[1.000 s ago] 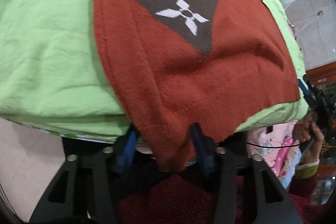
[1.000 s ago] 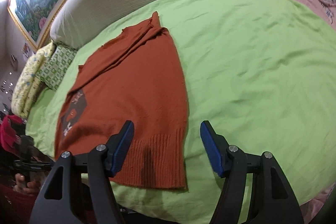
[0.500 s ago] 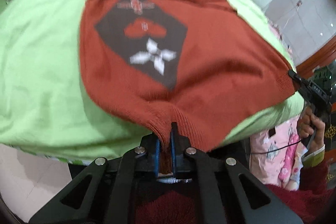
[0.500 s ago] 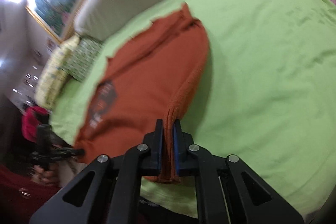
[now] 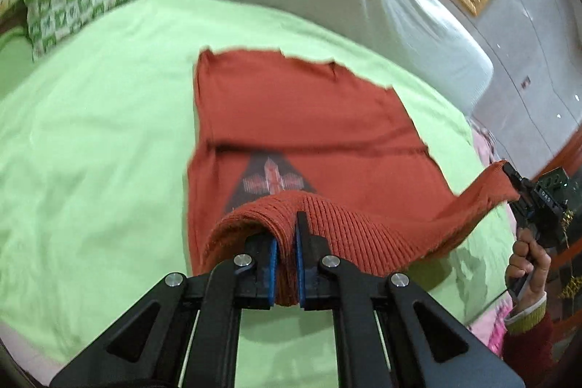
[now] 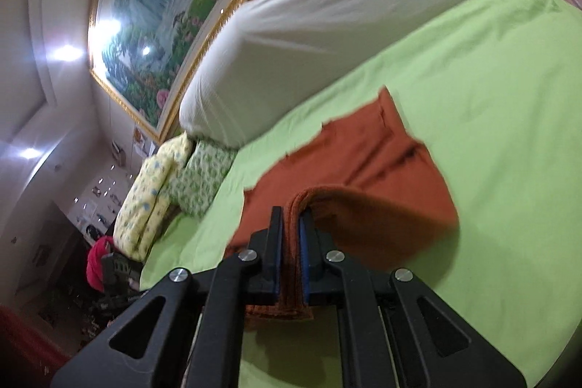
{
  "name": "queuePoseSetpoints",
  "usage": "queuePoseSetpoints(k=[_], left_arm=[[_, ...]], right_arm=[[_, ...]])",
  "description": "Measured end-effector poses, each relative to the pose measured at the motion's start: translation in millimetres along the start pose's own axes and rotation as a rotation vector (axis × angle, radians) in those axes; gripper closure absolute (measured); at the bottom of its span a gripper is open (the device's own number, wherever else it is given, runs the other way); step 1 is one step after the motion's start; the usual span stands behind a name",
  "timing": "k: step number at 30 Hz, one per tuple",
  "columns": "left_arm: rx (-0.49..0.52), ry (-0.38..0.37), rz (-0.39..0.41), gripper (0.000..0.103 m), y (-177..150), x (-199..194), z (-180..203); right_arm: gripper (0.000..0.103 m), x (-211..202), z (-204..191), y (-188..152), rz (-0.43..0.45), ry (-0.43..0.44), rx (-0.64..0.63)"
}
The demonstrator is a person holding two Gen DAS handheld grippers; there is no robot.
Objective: Fold small clothes
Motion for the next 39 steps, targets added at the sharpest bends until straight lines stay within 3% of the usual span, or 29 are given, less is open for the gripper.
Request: queuePoseSetpoints(k=[8, 16, 21, 26, 29, 34, 36, 37, 38, 39], left_arm=[[-0.012, 0.08, 0.06, 0.097, 94, 56, -12], [-0.061, 0.155, 0.018, 0.097, 173, 147, -44], [-0.123, 0.158, -0.047, 0.096, 190, 193, -67], [-0.174, 0.151, -0.092, 0.088, 191, 218, -84], [-0.233, 0.089, -0.084, 0.086, 193, 213, -92], [-0.246, 0.051, -0.105, 0.082, 196, 206, -92], [-0.264, 0.006, -0.101, 0.073, 199, 201, -92], [-0.282, -0.027, -0.105, 0.061, 201, 200, -93], [-0.307, -0.043, -0.101, 0.039, 203, 199, -95], [-0.342, -0.024, -0.075, 0.033, 207, 196, -103]], right_arm=[[0.096, 85, 12, 84, 0.048, -0.06, -0.012], [0.096, 176, 58, 135, 0.004, -0.177, -0.013], [0.096, 216, 91, 149, -0.05, -0.301, -0.007], [0.095, 239, 132, 135, -0.129, -0.394, 0.089], [0.094, 238, 141, 135, -0.116, -0.369, 0.128], [0.093, 236, 147, 144, -0.123, -0.323, 0.236], [0.093, 232, 143, 147, -0.121, -0.311, 0.23], [0.093, 230, 144, 148, -0.116, -0.285, 0.252], [0.093, 228, 146, 150, -0.102, -0.247, 0.289], [0.091, 226, 149, 153, -0.086, -0.204, 0.336]])
Point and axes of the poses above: each gripper's, at about its wrist camera, not at the fingertips, and x roughly the way its jaws point, z to its right, y to its top, the point moved 5 cm from there along x, roughly the way its jaws point, and after that the axes turned 4 degrees about y, right-handed, at the moved point
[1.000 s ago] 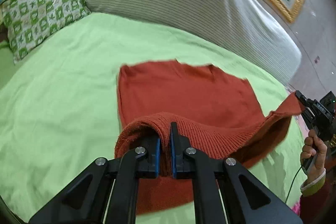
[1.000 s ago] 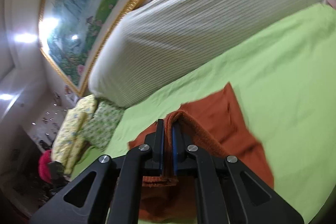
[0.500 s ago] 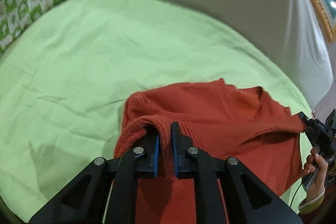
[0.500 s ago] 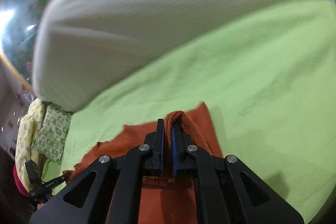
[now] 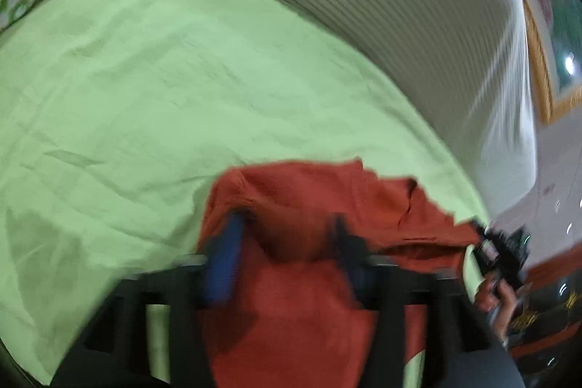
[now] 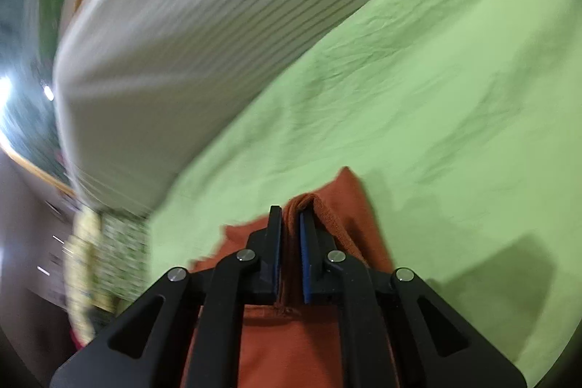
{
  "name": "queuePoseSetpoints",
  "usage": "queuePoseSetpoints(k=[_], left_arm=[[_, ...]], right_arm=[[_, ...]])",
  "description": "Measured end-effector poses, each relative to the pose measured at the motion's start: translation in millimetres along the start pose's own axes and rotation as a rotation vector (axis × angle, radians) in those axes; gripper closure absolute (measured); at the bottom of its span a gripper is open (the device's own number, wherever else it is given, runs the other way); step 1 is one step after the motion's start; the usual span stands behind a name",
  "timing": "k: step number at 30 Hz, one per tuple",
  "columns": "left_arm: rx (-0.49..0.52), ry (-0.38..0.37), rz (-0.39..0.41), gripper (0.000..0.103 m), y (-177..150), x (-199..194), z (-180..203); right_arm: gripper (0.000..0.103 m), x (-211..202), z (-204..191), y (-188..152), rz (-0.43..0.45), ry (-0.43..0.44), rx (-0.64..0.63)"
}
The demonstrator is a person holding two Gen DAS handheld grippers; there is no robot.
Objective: Fold small clothes
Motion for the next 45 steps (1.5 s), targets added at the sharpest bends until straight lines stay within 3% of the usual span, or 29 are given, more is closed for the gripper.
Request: queuePoseSetpoints(k=[1, 2, 3, 5, 9, 12, 16, 18, 20, 22, 25, 27, 29, 31, 32, 33, 34, 35, 37, 39, 45], left_arm=[[-0.015, 0.027, 0.026, 0.032, 5, -4, -5], [-0.022, 0.047, 0.032, 0.03, 10, -6, -9], [-0.039, 0.051, 0.024, 0.03, 14, -7, -14], [-0.069, 0.08, 0.033, 0.03, 18, -13, -24], [-0.034, 0.161, 0.068, 0.03, 5, -28, -22], [0.087, 0.186, 0.091, 0.03, -22, -32, 8], [0.347, 0.231, 0.07, 0.03, -73, -13, 70], [0.525, 0.299, 0.09, 0.029, -102, 2, 103], [0.632, 0.362, 0.133, 0.026, -119, 16, 122], [0.668, 0.365, 0.119, 0.025, -124, 31, 127], [0.635, 0.445, 0.085, 0.024, -101, 68, 112], [0.585, 0.466, 0.052, 0.015, -79, 82, 98], [0.489, 0.469, 0.06, 0.012, -49, 85, 79], [0.396, 0.415, 0.039, 0.012, -25, 79, 60], [0.374, 0.415, 0.06, 0.025, -18, 72, 53], [0.37, 0.46, 0.088, 0.029, -12, 65, 45], [0.361, 0.501, 0.101, 0.029, -8, 59, 37], [0.313, 0.52, 0.106, 0.029, -4, 47, 22], [0.23, 0.438, 0.103, 0.029, -8, 27, 8], [0.176, 0.383, 0.109, 0.029, -26, -1, -2], [0.248, 0.243, 0.088, 0.027, -121, -51, 35]], right_arm=[[0.087, -1, 2, 2, -0.002, 0.024, 0.037], [0.074, -3, 6, 5, 0.002, 0.018, 0.066], [0.054, -5, 9, 8, 0.016, 0.016, 0.076], [0.03, -18, 12, 15, 0.077, -0.003, 0.072], [0.028, -47, 3, 16, 0.17, -0.025, -0.003], [0.028, -50, -29, -8, 0.172, -0.081, -0.231], [0.03, -21, -70, -63, 0.059, -0.129, -0.546], [0.03, 0, -82, -95, -0.015, -0.165, -0.709], [0.03, 18, -86, -122, -0.092, -0.202, -0.852], [0.03, 31, -86, -142, -0.133, -0.23, -0.969], [0.03, 51, -84, -144, -0.18, -0.253, -1.081], [0.03, 72, -77, -129, -0.207, -0.299, -1.102], [0.03, 91, -55, -97, -0.2, -0.45, -1.063], [0.032, 95, -24, -45, -0.114, -0.612, -0.904], [0.038, 83, -4, -16, -0.063, -0.545, -0.721], [0.038, 71, 9, 0, -0.014, -0.54, -0.605], [0.038, 57, 24, 14, 0.039, -0.617, -0.51], [0.036, 43, 33, 22, 0.077, -0.627, -0.459], [0.037, 21, 27, 18, 0.13, -0.536, -0.464], [0.036, 7, 8, -3, 0.116, -0.5, -0.562], [0.036, -18, -38, -112, -0.029, -0.236, -0.725]])
Point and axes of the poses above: each gripper's, at about its wrist camera, not at the fingertips, and x roughly the way its jaws point, z to its right, y to its top, the point moved 5 cm from there along x, roughly the way its jaws point, and after that the axes turned 4 degrees about y, right-handed, at the moved point
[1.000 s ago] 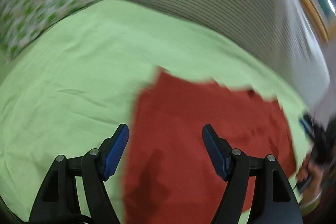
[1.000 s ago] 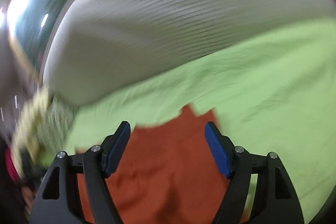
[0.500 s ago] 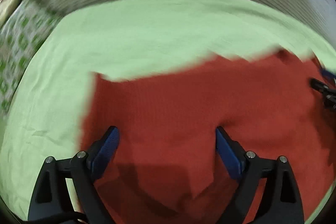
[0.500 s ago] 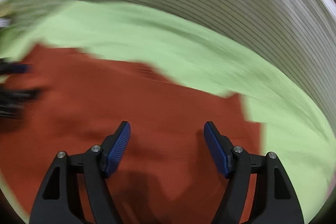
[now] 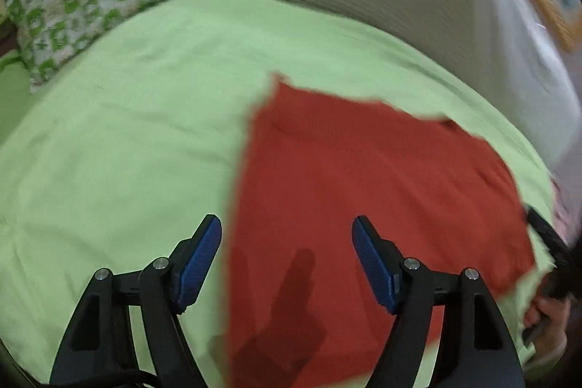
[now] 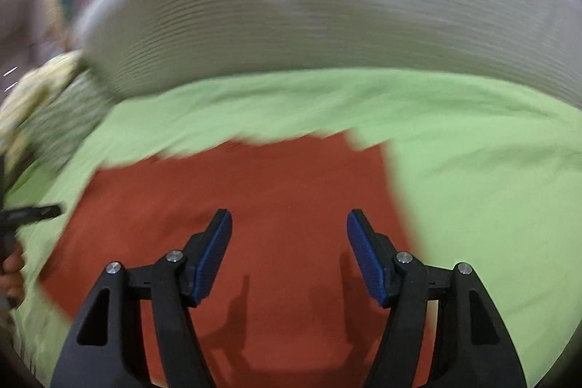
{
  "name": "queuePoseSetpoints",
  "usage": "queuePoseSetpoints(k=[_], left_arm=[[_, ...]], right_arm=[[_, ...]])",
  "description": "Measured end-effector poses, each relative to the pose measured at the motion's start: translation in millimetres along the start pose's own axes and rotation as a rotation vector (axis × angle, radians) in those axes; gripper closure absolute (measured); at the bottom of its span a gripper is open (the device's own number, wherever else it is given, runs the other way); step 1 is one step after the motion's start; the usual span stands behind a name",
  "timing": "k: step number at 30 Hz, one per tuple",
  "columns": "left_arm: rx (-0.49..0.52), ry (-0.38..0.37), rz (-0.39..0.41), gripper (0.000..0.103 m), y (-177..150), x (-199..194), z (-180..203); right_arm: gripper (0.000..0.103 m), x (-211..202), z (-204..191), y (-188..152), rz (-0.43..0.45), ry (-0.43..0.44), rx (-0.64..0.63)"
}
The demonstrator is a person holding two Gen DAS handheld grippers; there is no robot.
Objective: Fold small clothes
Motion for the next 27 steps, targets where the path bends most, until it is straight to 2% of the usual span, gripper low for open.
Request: queuePoseSetpoints(k=[2, 3, 4, 5, 6, 8, 10, 11, 12, 13, 15, 16, 18, 20, 23, 27], left_arm=[[0.077, -0.05, -0.029, 0.022, -33, -4, 34], [0.11, -0.047, -0.043, 0.022, -43, -1, 43], [0.156, -0.003, -0.065, 0.022, -56, 8, 50], [0.191, 0.066, -0.086, 0.026, -67, 17, 48], [0.209, 0.09, -0.096, 0.029, -72, 23, 41], [0.224, 0.05, -0.075, 0.035, -80, 17, 32], [0.232, 0.056, -0.069, 0.039, -83, 10, 20], [0.224, 0.106, -0.067, 0.033, -85, 9, 8], [0.202, 0.138, -0.075, 0.026, -87, 11, -2], [0.16, 0.148, -0.091, 0.014, -89, 14, -13], [0.041, 0.067, -0.105, 0.019, -91, 7, -33], [0.007, 0.068, -0.094, 0.023, -91, -1, -39], [-0.053, 0.088, -0.093, 0.022, -94, -14, -49], [-0.141, 0.066, -0.117, 0.02, -101, -24, -57], [-0.254, 0.054, -0.157, 0.019, -114, -29, -64], [-0.286, 0.06, -0.195, 0.019, -125, -24, -60]], right_arm=[[0.036, 5, -36, -22, -0.056, 0.094, -0.055], [0.036, 9, -50, -32, -0.095, 0.124, -0.08], [0.036, 13, -58, -40, -0.125, 0.13, -0.104], [0.036, 19, -63, -49, -0.167, 0.102, -0.148], [0.036, 23, -61, -58, -0.21, 0.033, -0.197], [0.037, 25, -29, -75, -0.268, -0.134, -0.254], [0.037, 6, 18, -79, -0.234, -0.198, -0.196], [0.037, -3, 38, -79, -0.218, -0.205, -0.14], [0.039, -15, 67, -80, -0.204, -0.221, -0.063], [0.039, -28, 86, -81, -0.184, -0.221, -0.001], [0.036, -43, 120, -88, -0.176, -0.276, 0.12], [0.036, -45, 123, -88, -0.167, -0.257, 0.155], [0.035, -60, 126, -84, -0.113, -0.256, 0.2], [0.035, -72, 112, -79, -0.038, -0.168, 0.244], [0.034, -78, 78, -76, 0.013, -0.098, 0.215], [0.034, -70, 30, -83, 0.027, 0.008, 0.187]])
Point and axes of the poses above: each gripper's, at about its wrist camera, not at the fingertips, and x roughly the way its jaws point, z to its right, y to its top, the point moved 5 cm from there along x, roughly the way its jaws point, and after that the axes turned 4 degrees about y, right-handed, at the moved point
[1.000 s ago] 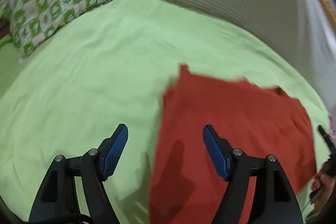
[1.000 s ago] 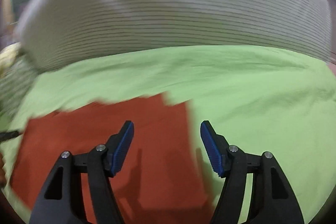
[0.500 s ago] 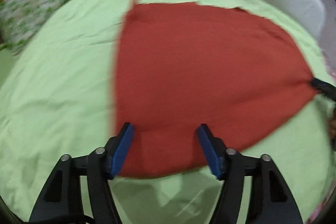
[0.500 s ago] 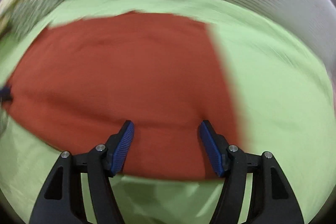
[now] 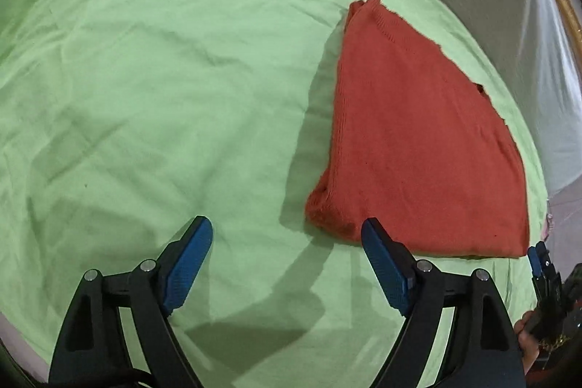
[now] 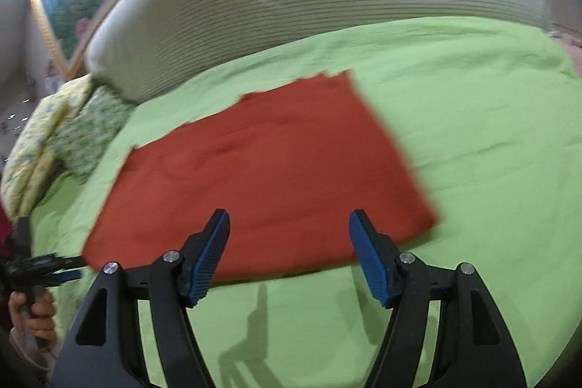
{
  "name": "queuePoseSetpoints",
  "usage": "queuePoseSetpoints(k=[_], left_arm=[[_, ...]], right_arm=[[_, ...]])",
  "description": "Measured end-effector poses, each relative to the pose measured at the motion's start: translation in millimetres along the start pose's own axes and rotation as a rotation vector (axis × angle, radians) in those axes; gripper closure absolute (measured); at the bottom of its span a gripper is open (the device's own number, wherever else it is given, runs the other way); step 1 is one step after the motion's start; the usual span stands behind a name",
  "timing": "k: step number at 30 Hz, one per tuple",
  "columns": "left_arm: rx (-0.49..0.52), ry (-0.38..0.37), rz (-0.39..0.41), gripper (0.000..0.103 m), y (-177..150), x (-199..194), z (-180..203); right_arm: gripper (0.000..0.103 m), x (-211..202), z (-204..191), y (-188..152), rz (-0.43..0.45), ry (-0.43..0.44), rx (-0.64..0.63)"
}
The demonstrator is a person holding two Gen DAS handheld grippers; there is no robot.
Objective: Fold small clothes
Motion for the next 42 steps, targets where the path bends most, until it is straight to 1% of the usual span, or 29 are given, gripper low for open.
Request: queuePoseSetpoints(k=[3, 5, 7, 9, 11, 12, 13, 14, 16, 17, 19, 20, 21, 22, 23, 24, 25, 26, 28, 30, 31, 33, 34, 35, 36, 38, 40, 41, 42], left_arm=[[0.001, 0.011, -0.002, 0.019, 7, 1, 12], [0.03, -0.023, 0.051, 0.019, 15, -10, 33], [0.088, -0.017, 0.114, 0.019, 23, -23, 52], [0.138, 0.034, 0.172, 0.018, 36, -27, 68], [0.159, 0.137, 0.229, 0.018, 49, -27, 74], [0.159, 0.167, 0.235, 0.018, 51, -27, 72], [0.152, 0.197, 0.229, 0.018, 53, -25, 69], [0.136, 0.206, 0.21, 0.019, 51, -22, 62], [0.106, 0.189, 0.164, 0.018, 40, -16, 48], [0.089, 0.181, 0.142, 0.018, 33, -13, 40], [0.029, 0.162, 0.077, 0.018, 14, 0, 23], [-0.001, 0.137, 0.038, 0.018, 4, 6, 14], [-0.021, 0.11, 0.025, 0.018, -4, 9, 11], [-0.006, 0.115, 0.069, 0.016, -9, 5, 13], [0.007, 0.126, 0.081, 0.013, -12, 3, 16], [0.01, 0.13, 0.056, 0.012, -15, 6, 21], [0.001, 0.121, 0.031, 0.009, -16, 8, 26], [-0.004, 0.109, 0.027, 0.006, -15, 8, 31], [-0.027, 0.089, 0.026, 0.007, -13, 11, 38], [-0.044, 0.083, 0.041, 0.008, -10, 13, 44], [-0.05, 0.087, 0.055, 0.013, -7, 15, 47], [-0.051, 0.091, 0.074, 0.031, 7, 22, 52], [-0.05, 0.077, 0.08, 0.05, 12, 21, 56], [-0.05, 0.051, 0.082, 0.075, 15, 21, 62], [-0.051, 0.014, 0.071, 0.087, 19, 22, 66], [-0.079, -0.022, 0.054, 0.09, 25, 24, 67], [-0.144, -0.105, 0.043, 0.092, 30, 23, 56], [-0.186, -0.163, 0.04, 0.093, 34, 21, 45], [-0.206, -0.195, 0.045, 0.093, 36, 18, 38]], right_arm=[[0.034, 8, -25, -8, -0.017, 0.025, -0.028], [0.034, 27, -48, -8, -0.042, 0.051, -0.053], [0.034, 37, -75, -13, -0.053, 0.048, -0.113], [0.034, 50, -93, -7, -0.065, 0.07, -0.156], [0.034, 74, -105, 4, -0.096, 0.1, -0.185], [0.034, 86, -112, 8, -0.11, 0.11, -0.21], [0.034, 98, -121, 9, -0.136, 0.129, -0.24], [0.034, 112, -131, 8, -0.175, 0.15, -0.276], [0.034, 128, -143, 5, -0.205, 0.141, -0.324], [0.034, 130, -143, 3, -0.207, 0.136, -0.317], [0.034, 128, -139, -1, -0.193, 0.162, -0.254], [0.034, 124, -134, -5, -0.175, 0.165, -0.224], [0.034, 123, -129, -8, -0.168, 0.15, -0.201], [0.034, 124, -119, -16, -0.177, 0.113, -0.169], [0.034, 128, -111, -23, -0.204, 0.089, -0.146], [0.034, 134, -104, -34, -0.237, 0.08, -0.122], [0.034, 133, -101, -38, -0.226, 0.084, -0.114], [0.034, 128, -102, -37, -0.202, 0.082, -0.114], [0.034, 115, -106, -31, -0.161, 0.071, -0.114], [0.034, 94, -103, -24, -0.08, 0.062, -0.086], [0.034, 84, -99, -21, -0.047, 0.053, -0.069], [0.034, 65, -87, -19, 0.016, 0.038, -0.023], [0.034, 58, -82, -18, 0.034, 0.028, -0.006], [0.034, 54, -76, -18, 0.048, 0.015, 0.006], [0.034, 52, -71, -18, 0.053, 0.003, 0.015], [0.034, 57, -63, -19, 0.024, -0.019, 0.033], [0.034, 59, -55, -18, 0.009, -0.046, 0.059], [0.034, 58, -52, -17, 0.01, -0.054, 0.071], [0.034, 57, -51, -17, 0.01, -0.055, 0.081]])
Point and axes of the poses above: each gripper's, at about its wrist camera, not at the fingertips, and x roughly the way its jaws point, z to its right, y to its top, the point moved 5 cm from there along x, roughly the way its jaws point, and after that the axes turned 4 degrees about y, right-handed, at the moved point
